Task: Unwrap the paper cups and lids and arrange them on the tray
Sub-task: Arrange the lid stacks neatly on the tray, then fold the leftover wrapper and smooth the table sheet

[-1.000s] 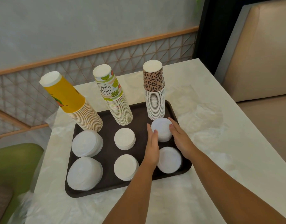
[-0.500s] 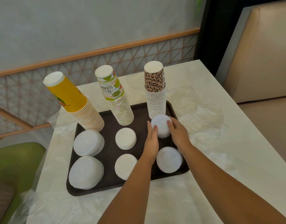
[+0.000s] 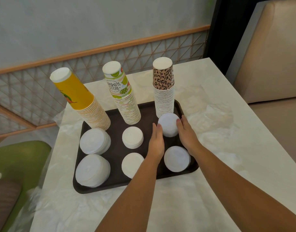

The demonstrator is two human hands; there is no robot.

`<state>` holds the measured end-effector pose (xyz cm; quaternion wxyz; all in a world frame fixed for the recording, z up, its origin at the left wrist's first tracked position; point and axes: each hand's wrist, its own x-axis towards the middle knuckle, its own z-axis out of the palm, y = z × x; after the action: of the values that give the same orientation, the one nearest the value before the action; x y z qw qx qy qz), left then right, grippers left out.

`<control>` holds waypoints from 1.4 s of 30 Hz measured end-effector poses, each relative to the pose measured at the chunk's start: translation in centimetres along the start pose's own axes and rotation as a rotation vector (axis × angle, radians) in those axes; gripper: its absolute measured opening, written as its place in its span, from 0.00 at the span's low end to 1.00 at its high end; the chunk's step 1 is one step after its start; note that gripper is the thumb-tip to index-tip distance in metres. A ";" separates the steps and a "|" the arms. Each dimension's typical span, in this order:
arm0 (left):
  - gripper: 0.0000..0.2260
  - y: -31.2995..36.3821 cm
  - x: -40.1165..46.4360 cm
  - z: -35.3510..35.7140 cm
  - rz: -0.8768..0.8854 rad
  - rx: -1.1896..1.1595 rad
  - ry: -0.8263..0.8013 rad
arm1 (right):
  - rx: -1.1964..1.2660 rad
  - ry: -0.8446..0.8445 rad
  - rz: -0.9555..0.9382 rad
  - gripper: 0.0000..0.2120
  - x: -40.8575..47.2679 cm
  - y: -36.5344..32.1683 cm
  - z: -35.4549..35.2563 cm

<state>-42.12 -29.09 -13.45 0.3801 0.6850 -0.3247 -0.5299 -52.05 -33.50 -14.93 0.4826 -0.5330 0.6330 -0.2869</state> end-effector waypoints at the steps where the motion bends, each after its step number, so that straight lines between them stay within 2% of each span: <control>1: 0.27 -0.2 -0.2 -0.2 0.000 -0.004 0.022 | 0.000 -0.005 -0.006 0.26 -0.7 0.1 -0.3; 6: 0.24 -0.6 -2.5 -0.2 0.098 0.005 0.099 | -0.077 0.005 -0.085 0.21 -4.6 0.5 -2.1; 12: 0.17 -0.9 -7.4 0.6 0.478 0.158 0.169 | -0.063 0.091 -0.245 0.16 -8.9 2.1 -4.1; 15: 0.15 -3.4 -9.9 0.5 0.714 0.354 0.153 | -0.105 0.130 -0.329 0.15 -11.3 3.7 -5.0; 18: 0.14 -6.8 -11.8 -0.1 0.944 0.615 0.071 | -0.168 0.123 -0.443 0.17 -13.8 5.8 -5.5; 21: 0.19 -9.8 -12.4 -0.9 1.064 0.894 -0.051 | -0.248 0.109 -0.449 0.20 -15.6 8.1 -5.6; 22: 0.22 -10.5 -12.4 -1.1 1.065 0.990 -0.112 | -0.268 0.121 -0.418 0.21 -16.1 8.7 -5.7; 25: 0.31 -11.0 -12.9 -1.6 0.900 1.207 -0.357 | -0.343 0.166 -0.328 0.28 -17.3 10.2 -5.7; 26: 0.32 -11.1 -13.1 -1.7 0.835 1.255 -0.434 | -0.379 0.172 -0.296 0.31 -17.6 10.6 -5.6; 28: 0.31 -11.2 -13.2 -2.0 0.786 1.325 -0.480 | -0.485 0.203 -0.216 0.37 -18.3 10.7 -5.3; 31: 0.30 -12.0 -12.5 -2.6 0.732 1.366 -0.465 | -0.631 0.251 -0.099 0.44 -19.3 10.6 -5.0; 33: 0.30 -13.5 -11.5 -3.0 0.843 1.454 -0.327 | -0.671 0.266 0.002 0.48 -19.8 10.5 -4.9; 36: 0.30 -14.9 -10.7 -3.1 0.811 1.465 -0.248 | -0.736 0.239 0.169 0.53 -20.7 10.6 -4.9; 39: 0.30 -15.2 -10.4 -3.0 0.851 1.459 -0.212 | -0.677 0.256 0.197 0.53 -21.3 11.0 -4.8; 42: 0.30 -15.4 -10.2 -2.9 0.895 1.480 -0.200 | -0.707 0.287 0.157 0.49 -21.5 10.9 -4.7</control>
<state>-41.01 -12.18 -21.46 -0.0203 0.5143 -0.8564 -0.0411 -61.38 -10.79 -16.19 0.1962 -0.5708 0.7928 -0.0849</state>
